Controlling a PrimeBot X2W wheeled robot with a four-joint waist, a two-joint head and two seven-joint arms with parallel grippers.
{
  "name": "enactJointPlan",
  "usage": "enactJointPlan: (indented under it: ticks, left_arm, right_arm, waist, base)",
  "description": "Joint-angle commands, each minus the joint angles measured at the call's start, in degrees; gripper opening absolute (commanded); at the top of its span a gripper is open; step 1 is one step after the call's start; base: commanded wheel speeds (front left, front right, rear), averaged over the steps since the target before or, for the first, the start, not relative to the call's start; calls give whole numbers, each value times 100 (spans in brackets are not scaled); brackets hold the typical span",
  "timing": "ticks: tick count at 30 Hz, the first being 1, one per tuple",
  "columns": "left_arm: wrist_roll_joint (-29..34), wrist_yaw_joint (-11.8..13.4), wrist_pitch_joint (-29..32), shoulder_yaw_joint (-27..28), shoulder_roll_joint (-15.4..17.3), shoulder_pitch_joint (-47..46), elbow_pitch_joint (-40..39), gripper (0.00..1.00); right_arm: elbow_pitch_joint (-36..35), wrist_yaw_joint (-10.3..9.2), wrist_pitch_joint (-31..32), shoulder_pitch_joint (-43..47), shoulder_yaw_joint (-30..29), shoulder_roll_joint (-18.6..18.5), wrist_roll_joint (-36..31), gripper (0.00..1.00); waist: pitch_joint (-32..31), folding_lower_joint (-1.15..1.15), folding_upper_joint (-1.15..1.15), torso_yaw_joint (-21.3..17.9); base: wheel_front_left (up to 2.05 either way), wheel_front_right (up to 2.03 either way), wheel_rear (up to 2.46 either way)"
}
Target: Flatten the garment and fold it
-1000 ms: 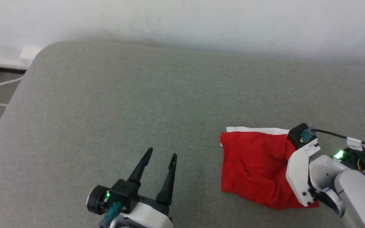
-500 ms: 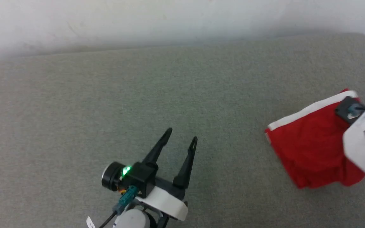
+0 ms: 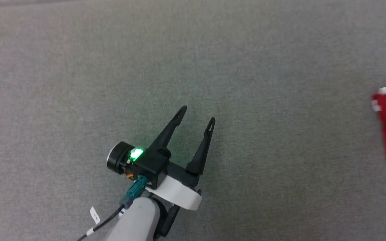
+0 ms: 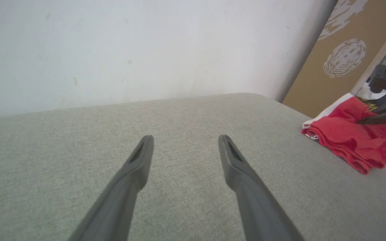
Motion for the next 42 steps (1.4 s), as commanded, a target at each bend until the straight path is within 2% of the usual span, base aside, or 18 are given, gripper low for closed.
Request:
enactJointPlan:
  ticks: [1,7,15,16,17,21,26,32,35,38,42]
  left_arm:
    - [46,-47,-27,1,-3,-99,-36,100]
    - [91,-76,-27,8,-3,-228,-74,100]
    - [159,-108,-27,84,-3,-272,-87,100]
    - [163,-113,-27,94,-3,-265,-74,100]
    - [164,-118,-27,107,-3,-257,-58,100]
    - [116,-118,-27,156,-3,-169,13,100]
    - [-29,-49,-27,255,-3,172,100,100]
    - [-190,89,-27,558,-3,691,53,100]
    - [-181,124,-27,796,-3,857,70,100]
    - [-217,188,-27,1048,-3,1013,70,100]
    - [-361,374,-27,1426,-3,1246,77,100]
  right_arm:
    - [99,-13,-85,70,-119,-10,-76,0]
    - [903,-13,-506,180,-1124,60,-699,0]
    - [1369,-13,-771,266,-2072,560,-1200,0]
    - [1376,-13,-866,250,-2166,586,-1312,25]
    - [1386,-13,-933,243,-2229,613,-1427,100]
    - [1320,-13,-1092,191,-2321,736,-1699,100]
    - [1088,-13,-1135,3,-2231,903,-1826,100]
    - [492,-13,-1149,-315,-2110,1254,-1305,100]
    - [234,-13,-1354,-426,-2124,1453,-1077,100]
    - [4,-13,-1596,-435,-2231,1748,-911,100]
    - [-259,-13,-1907,-252,-2456,2348,-806,100]
  waist:
    - [423,-2,0,147]
    - [697,-2,0,277]
    - [797,-2,0,291]
    - [770,-2,0,287]
    - [730,-2,0,282]
    - [406,-2,0,241]
    - [-332,-2,0,118]
    - [-1122,-2,0,-22]
    - [-1516,-2,0,-1]
    - [-1822,-2,0,50]
    - [-2167,-2,0,119]
  base:
    - [0,0,0]
    - [0,0,0]
    - [0,0,0]
    - [0,0,0]
    - [0,0,0]
    - [0,0,0]
    - [0,0,0]
    - [0,0,0]
    - [0,0,0]
    - [0,0,0]
    - [0,0,0]
